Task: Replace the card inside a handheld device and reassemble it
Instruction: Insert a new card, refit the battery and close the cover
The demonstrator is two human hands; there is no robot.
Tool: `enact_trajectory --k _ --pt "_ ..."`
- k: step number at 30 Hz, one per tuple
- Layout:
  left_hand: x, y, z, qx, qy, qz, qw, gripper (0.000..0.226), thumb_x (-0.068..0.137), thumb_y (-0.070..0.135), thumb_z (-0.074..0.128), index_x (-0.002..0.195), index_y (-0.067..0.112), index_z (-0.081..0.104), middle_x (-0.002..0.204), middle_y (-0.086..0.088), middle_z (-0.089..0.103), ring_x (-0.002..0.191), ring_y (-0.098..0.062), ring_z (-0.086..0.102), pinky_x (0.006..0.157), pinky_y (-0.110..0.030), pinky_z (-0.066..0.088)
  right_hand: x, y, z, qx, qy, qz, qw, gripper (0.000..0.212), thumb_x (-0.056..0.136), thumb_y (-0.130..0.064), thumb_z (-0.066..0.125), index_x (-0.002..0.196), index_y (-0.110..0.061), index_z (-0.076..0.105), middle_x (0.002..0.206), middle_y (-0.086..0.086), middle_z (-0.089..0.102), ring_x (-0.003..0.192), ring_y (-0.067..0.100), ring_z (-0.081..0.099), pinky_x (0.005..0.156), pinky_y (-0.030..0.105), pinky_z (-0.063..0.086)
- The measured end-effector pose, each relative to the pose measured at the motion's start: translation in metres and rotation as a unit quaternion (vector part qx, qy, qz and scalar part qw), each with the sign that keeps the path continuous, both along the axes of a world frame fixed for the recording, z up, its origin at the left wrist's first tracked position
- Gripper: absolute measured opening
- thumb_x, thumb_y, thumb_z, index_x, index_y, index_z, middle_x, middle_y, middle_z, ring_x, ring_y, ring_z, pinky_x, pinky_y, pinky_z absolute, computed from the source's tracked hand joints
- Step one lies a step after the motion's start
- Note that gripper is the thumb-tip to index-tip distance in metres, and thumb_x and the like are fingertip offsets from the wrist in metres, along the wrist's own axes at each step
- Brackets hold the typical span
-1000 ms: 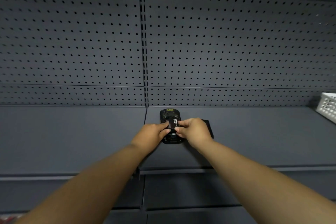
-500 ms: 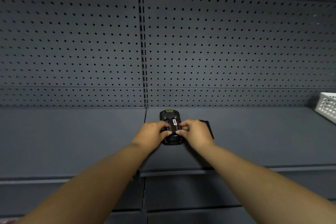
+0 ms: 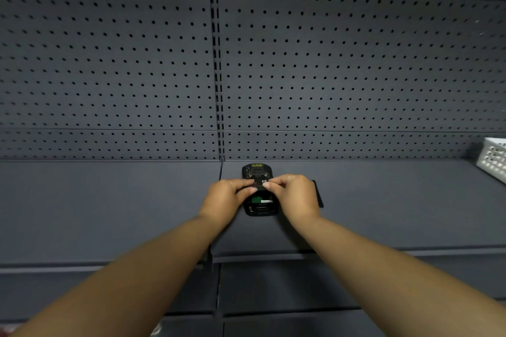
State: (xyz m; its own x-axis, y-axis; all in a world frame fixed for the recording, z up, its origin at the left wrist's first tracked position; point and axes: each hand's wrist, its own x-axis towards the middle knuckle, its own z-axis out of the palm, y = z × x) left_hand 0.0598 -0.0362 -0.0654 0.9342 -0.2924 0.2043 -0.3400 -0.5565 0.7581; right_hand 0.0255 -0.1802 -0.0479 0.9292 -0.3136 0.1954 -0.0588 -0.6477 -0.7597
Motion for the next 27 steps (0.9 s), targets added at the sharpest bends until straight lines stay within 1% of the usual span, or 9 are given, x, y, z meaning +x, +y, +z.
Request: enact_trajectory --k 2,5,10,15,19,21,22,24,27 --pt "0.000 -0.001 0.000 -0.003 0.000 0.007 1.000 0.034 0.087 0.019 0.062 0.119 0.009 0.062 0.125 -0.011 0.064 0.118 -0.020 0.058 0.105 -0.028 0.041 0.001 0.000 -0.001 0.019 0.004 -0.006 1.000 0.028 0.085 -0.025 0.067 0.104 -0.007 0.073 0.107 0.011 0.074 0.100 0.020 0.067 0.080 0.016 0.042" --pt "0.000 -0.002 -0.001 0.009 -0.002 0.017 1.000 0.036 0.086 0.020 0.063 0.120 0.008 0.061 0.125 -0.012 0.064 0.118 -0.021 0.058 0.104 -0.025 0.040 0.000 0.001 -0.005 0.019 0.009 -0.011 1.000 0.026 0.085 -0.024 0.067 0.103 -0.007 0.074 0.105 0.011 0.074 0.098 0.020 0.067 0.077 0.016 0.040" --pt "0.000 -0.005 -0.006 0.032 0.002 0.025 0.999 0.036 0.087 0.020 0.063 0.121 0.009 0.061 0.126 -0.011 0.063 0.118 -0.018 0.058 0.094 -0.011 0.034 -0.002 -0.001 -0.012 -0.036 0.013 -0.001 0.999 0.028 0.088 -0.024 0.063 0.107 -0.007 0.072 0.108 0.011 0.073 0.100 0.020 0.067 0.083 0.019 0.044" --pt "-0.001 -0.005 -0.007 0.053 -0.019 0.020 0.998 0.031 0.088 0.015 0.061 0.117 0.006 0.064 0.122 -0.012 0.066 0.114 -0.021 0.060 0.085 -0.006 0.032 0.001 -0.005 -0.016 -0.108 0.007 0.026 0.994 0.026 0.089 -0.026 0.060 0.103 -0.009 0.074 0.105 0.008 0.075 0.097 0.019 0.067 0.082 0.020 0.044" --pt "0.000 -0.002 -0.004 0.093 -0.040 -0.006 0.995 0.026 0.090 0.023 0.058 0.110 0.011 0.068 0.112 -0.009 0.071 0.103 -0.020 0.064 0.080 -0.009 0.037 0.001 -0.008 -0.019 -0.177 -0.023 0.064 0.982 0.029 0.090 -0.032 0.057 0.103 -0.012 0.074 0.103 0.006 0.075 0.095 0.018 0.068 0.084 0.023 0.046" --pt "0.001 0.004 -0.003 0.145 -0.053 -0.039 0.987 0.027 0.093 0.029 0.051 0.107 0.014 0.069 0.107 -0.009 0.073 0.098 -0.021 0.065 0.082 -0.021 0.045 -0.001 -0.011 -0.020 -0.219 -0.043 0.090 0.971 0.038 0.092 -0.039 0.051 0.098 -0.011 0.075 0.096 0.009 0.076 0.089 0.021 0.067 0.083 0.028 0.049" --pt "0.002 0.007 -0.002 0.173 -0.062 -0.057 0.981 0.029 0.095 0.030 0.047 0.108 0.015 0.069 0.106 -0.010 0.073 0.097 -0.023 0.065 0.082 -0.026 0.046 -0.003 -0.012 -0.020 -0.244 -0.050 0.106 0.963 0.048 0.092 -0.044 0.044 0.091 -0.008 0.076 0.088 0.011 0.075 0.083 0.024 0.067 0.082 0.032 0.051" --pt "0.001 0.011 0.000 0.211 -0.080 -0.093 0.970 0.031 0.096 0.030 0.044 0.111 0.016 0.067 0.112 -0.011 0.071 0.102 -0.024 0.065 0.087 -0.029 0.047 -0.003 -0.015 -0.021 -0.286 -0.064 0.141 0.945 0.066 0.089 -0.051 0.030 0.079 -0.005 0.076 0.075 0.013 0.074 0.073 0.027 0.065 0.078 0.035 0.053" --pt "0.001 0.012 0.001 0.258 -0.086 -0.132 0.953 0.034 0.097 0.031 0.041 0.121 0.017 0.061 0.130 -0.011 0.061 0.123 -0.020 0.055 0.103 -0.028 0.041 -0.002 -0.020 -0.025 -0.335 -0.066 0.167 0.925 0.064 0.087 -0.049 0.028 0.078 -0.008 0.076 0.073 0.009 0.073 0.071 0.026 0.064 0.072 0.034 0.055"
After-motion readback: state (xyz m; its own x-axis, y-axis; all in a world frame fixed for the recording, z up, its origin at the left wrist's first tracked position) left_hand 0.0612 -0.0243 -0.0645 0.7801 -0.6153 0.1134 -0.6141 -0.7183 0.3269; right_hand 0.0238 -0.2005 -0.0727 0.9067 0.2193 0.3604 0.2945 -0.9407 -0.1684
